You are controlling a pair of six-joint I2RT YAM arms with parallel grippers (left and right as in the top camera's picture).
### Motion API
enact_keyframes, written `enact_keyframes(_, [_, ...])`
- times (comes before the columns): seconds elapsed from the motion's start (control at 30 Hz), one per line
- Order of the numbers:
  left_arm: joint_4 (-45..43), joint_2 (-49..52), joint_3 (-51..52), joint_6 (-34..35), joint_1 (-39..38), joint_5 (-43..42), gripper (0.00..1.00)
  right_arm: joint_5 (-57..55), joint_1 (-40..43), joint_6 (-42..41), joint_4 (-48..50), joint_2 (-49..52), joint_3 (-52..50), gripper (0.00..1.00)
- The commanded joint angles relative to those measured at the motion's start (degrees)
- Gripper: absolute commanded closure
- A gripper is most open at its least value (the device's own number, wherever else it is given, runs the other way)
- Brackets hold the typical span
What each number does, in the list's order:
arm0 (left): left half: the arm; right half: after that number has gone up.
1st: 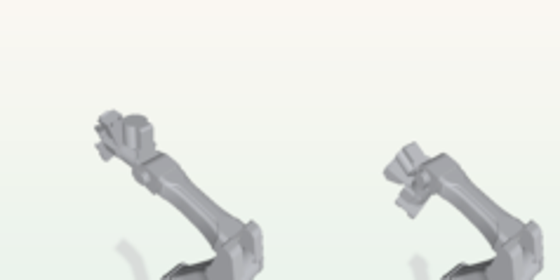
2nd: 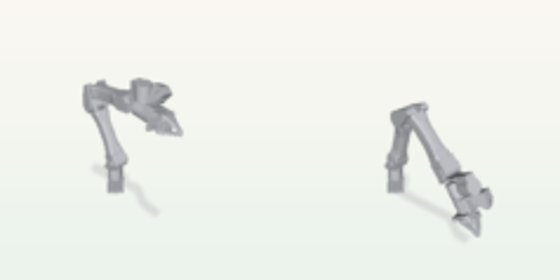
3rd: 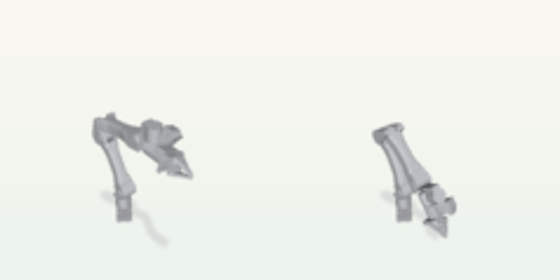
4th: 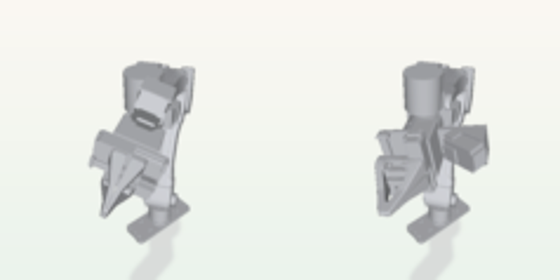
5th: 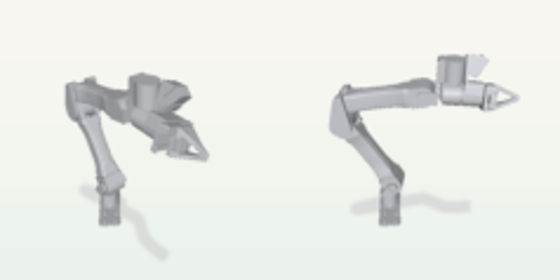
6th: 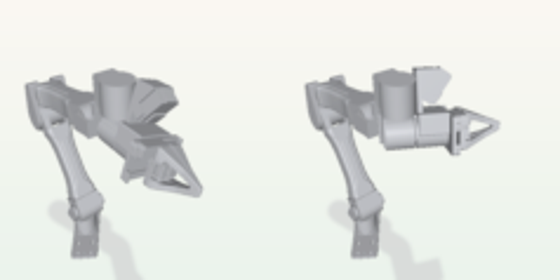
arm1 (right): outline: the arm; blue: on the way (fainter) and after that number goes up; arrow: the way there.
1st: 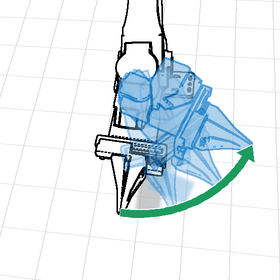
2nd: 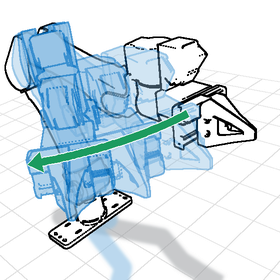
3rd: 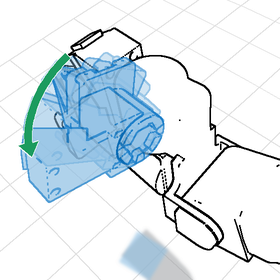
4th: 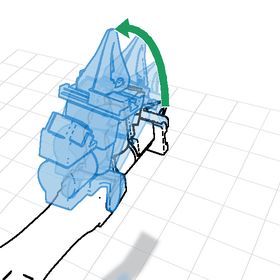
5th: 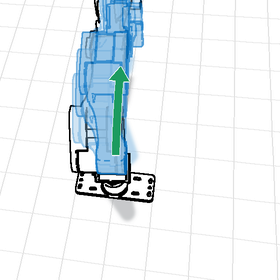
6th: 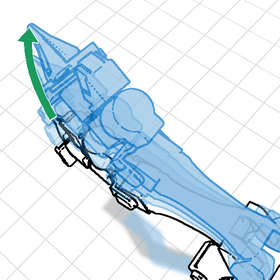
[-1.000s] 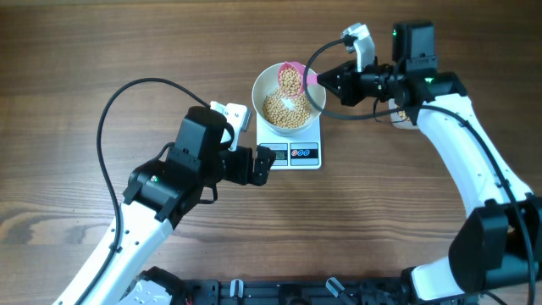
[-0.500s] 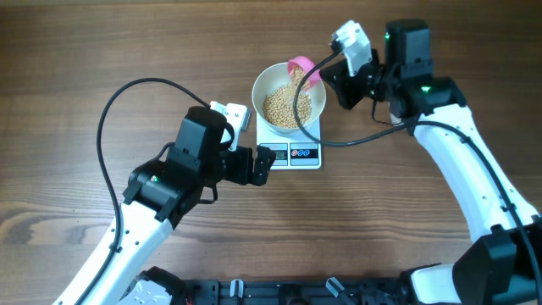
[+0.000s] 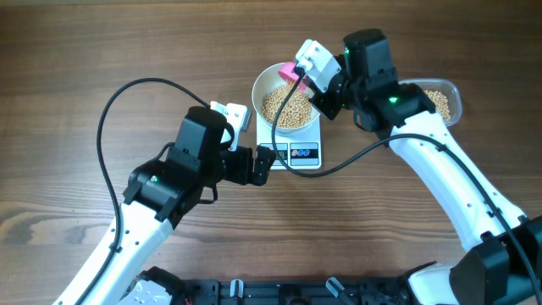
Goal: Scoop item into bowl and weigh 150g on scale
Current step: 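Tip the scoop with the right gripper to pour soybeans into the bowl, then return the scoop with the right gripper into the soybean tub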
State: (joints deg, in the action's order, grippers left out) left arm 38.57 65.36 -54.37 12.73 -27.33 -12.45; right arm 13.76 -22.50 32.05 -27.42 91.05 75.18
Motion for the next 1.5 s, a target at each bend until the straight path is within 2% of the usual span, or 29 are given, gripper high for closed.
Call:
enact_keyframes(0.0, [-0.17, 0.33, 0.00, -0.31, -0.31, 0.09, 0.00, -3.43, -0.59, 3.43, 0.96, -2.40, 0.13, 0.96])
enact_keyframes(0.4, [-0.17, 0.33, 0.00, -0.31, -0.31, 0.09, 0.00, -0.61, -0.70, 2.91, 0.70, -6.10, 0.13, 0.96])
enact_keyframes(0.5, [-0.17, 0.33, 0.00, -0.31, -0.31, 0.09, 0.00, 1.38, -0.68, -4.61, -0.68, -6.08, 0.13, 0.96])
enact_keyframes(0.67, [-0.17, 0.33, 0.00, -0.31, -0.31, 0.09, 0.00, 2.08, -0.09, -23.28, -2.38, -6.08, 0.13, 0.96])
enact_keyframes(0.77, [-0.17, 0.33, 0.00, -0.31, -0.31, 0.09, 0.00, 7.26, 1.97, -26.47, -2.10, -6.10, 0.13, 0.96])
enact_keyframes(0.93, [-0.17, 0.33, 0.00, -0.31, -0.31, 0.09, 0.00, 17.68, 11.06, -32.41, -1.57, -6.32, 1.38, 0.96])
enact_keyframes(1.1, [-0.17, 0.33, 0.00, -0.31, -0.31, 0.09, 0.00, 22.40, 23.37, -37.16, -1.29, -6.32, 2.23, 0.96])
enact_keyframes(1.37, [-0.17, 0.33, 0.00, -0.31, -0.31, 0.09, 0.00, 22.25, 40.92, -35.89, -7.56, -6.29, 2.23, 0.96])
enact_keyframes(1.47, [-0.17, 0.33, 0.00, -0.31, -0.31, 0.09, 0.00, 20.68, 44.39, -29.59, -12.52, -6.29, 2.21, 0.96])
